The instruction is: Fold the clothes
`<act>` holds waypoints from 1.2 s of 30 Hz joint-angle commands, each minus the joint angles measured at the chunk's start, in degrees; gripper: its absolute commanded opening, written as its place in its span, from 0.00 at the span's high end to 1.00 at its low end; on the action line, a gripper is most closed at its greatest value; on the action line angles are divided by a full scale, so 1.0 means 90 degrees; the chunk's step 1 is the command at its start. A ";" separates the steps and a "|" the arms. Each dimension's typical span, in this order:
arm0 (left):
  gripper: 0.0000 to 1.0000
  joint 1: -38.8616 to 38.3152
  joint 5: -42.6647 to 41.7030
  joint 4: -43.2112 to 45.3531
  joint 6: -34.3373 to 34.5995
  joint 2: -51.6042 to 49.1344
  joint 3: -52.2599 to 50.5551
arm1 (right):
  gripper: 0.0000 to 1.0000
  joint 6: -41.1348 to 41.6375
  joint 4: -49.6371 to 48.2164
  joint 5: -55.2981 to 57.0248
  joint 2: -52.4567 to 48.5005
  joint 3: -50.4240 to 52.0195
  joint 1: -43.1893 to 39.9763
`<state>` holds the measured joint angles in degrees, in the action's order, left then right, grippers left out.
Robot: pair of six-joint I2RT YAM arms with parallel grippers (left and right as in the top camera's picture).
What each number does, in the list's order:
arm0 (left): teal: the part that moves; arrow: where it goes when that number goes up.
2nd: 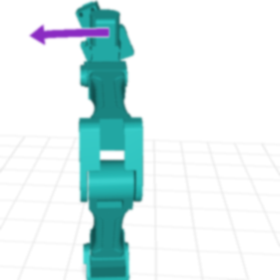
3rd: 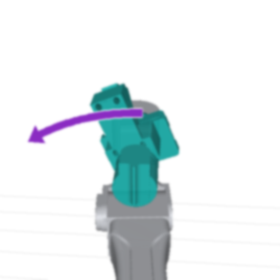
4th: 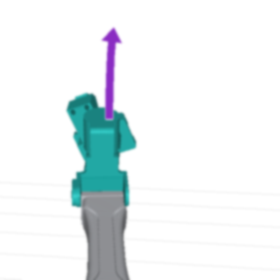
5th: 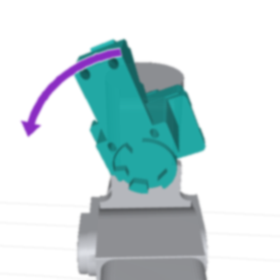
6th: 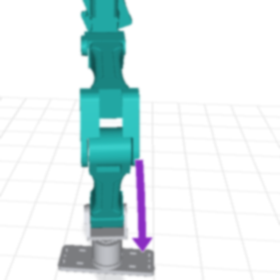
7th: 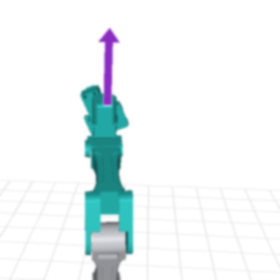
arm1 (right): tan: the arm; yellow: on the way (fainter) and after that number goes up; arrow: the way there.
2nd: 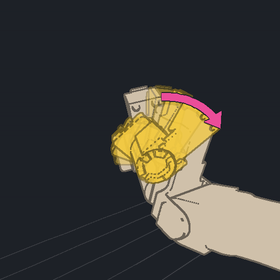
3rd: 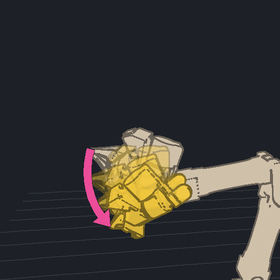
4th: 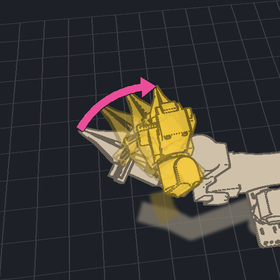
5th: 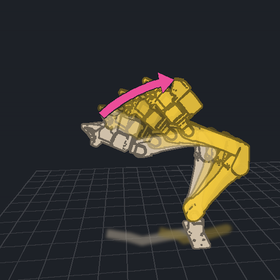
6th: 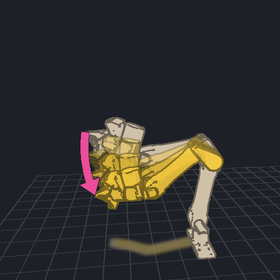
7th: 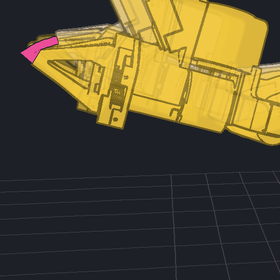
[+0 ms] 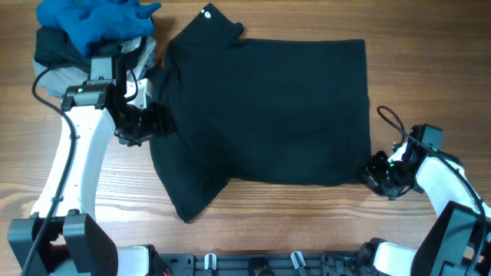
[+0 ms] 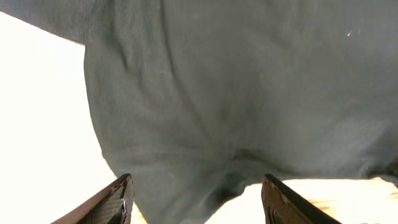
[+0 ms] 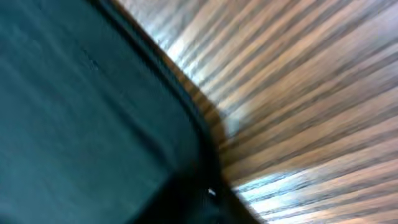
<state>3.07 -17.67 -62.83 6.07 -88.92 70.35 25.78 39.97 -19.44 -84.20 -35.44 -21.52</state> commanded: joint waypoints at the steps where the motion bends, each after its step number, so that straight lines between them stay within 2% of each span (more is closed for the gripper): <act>1: 0.34 0.0039 0.0041 -0.0231 -0.0107 0.0000 -0.0061 | 0.88 -0.0187 0.0219 -0.0202 -0.0192 0.0049 0.0032; 3: 0.33 0.0041 0.0039 -0.0420 -0.0104 0.0000 -0.0216 | 0.89 -0.0180 0.0313 -0.0202 -0.0192 -0.0160 0.0032; 7: 0.34 0.0041 0.0039 -0.0661 0.0117 0.0000 -0.0755 | 0.80 -0.0177 0.0576 -0.0206 -0.0192 -0.0571 0.0034; 8: 0.33 0.0041 0.0034 -0.0595 0.0539 0.0000 -0.1127 | 0.88 -0.0177 0.0583 -0.0206 -0.0192 -0.0576 0.0034; 10: 0.33 0.0041 -0.0039 -0.0415 0.0993 0.0000 -0.1676 | 0.95 -0.0160 0.0585 -0.0211 -0.0192 -0.0576 0.0034; 14: 0.33 -0.0017 -0.1268 0.0364 0.1110 0.0000 -0.2875 | 0.95 -0.0124 0.0559 -0.0204 -0.0192 -0.0576 0.0034; 20: 0.32 -0.0369 -0.1292 0.0750 0.1865 0.0000 -0.3869 | 0.95 -0.0010 0.0461 -0.0202 -0.0192 -0.0576 0.0034; 22: 0.36 -0.0500 -0.1219 0.1095 0.2004 0.0000 -0.4014 | 0.95 -0.0012 0.0464 -0.0202 -0.0192 -0.0576 0.0034; 23: 0.42 -0.0520 -0.1190 0.1207 0.2052 0.0000 -0.4031 | 0.95 -0.0010 0.0464 -0.0202 -0.0192 -0.0576 0.0034; 24: 0.66 -0.0520 -0.1149 0.1302 0.2050 0.0000 -0.4031 | 0.95 -0.0012 0.0464 -0.0202 -0.0192 -0.0576 0.0034; 25: 0.96 -0.0520 -0.1156 0.1304 0.2052 0.0000 -0.4031 | 0.94 -0.0041 0.0471 -0.0204 -0.0192 -0.0576 0.0034; 30: 0.96 -0.0491 -0.1411 0.0585 0.2018 0.0012 -0.3925 | 0.94 -0.0359 0.0811 -0.0185 -0.0185 -0.0576 0.0034; 33: 0.96 -0.0245 -0.1192 -0.0053 0.1732 0.0141 -0.3330 | 0.94 -0.0617 0.0889 0.0015 -0.0187 -0.0576 0.0034; 34: 0.96 -0.0163 -0.0843 -0.0350 0.1647 0.0231 -0.3016 | 0.88 -0.1083 0.0894 -0.0012 -0.0187 -0.0576 0.0034; 35: 0.96 -0.0109 -0.0493 -0.0568 0.1564 0.0325 -0.2708 | 0.75 -0.1341 0.0969 -0.0015 -0.0187 -0.0576 0.0034; 36: 0.96 -0.0102 -0.0503 -0.0576 0.1559 0.0408 -0.2567 | 0.54 -0.1423 0.1030 -0.0012 -0.0187 -0.0576 0.0034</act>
<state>1.13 -26.74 -66.63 22.55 -88.14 41.87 18.74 48.23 -20.40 -85.30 -39.83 -21.52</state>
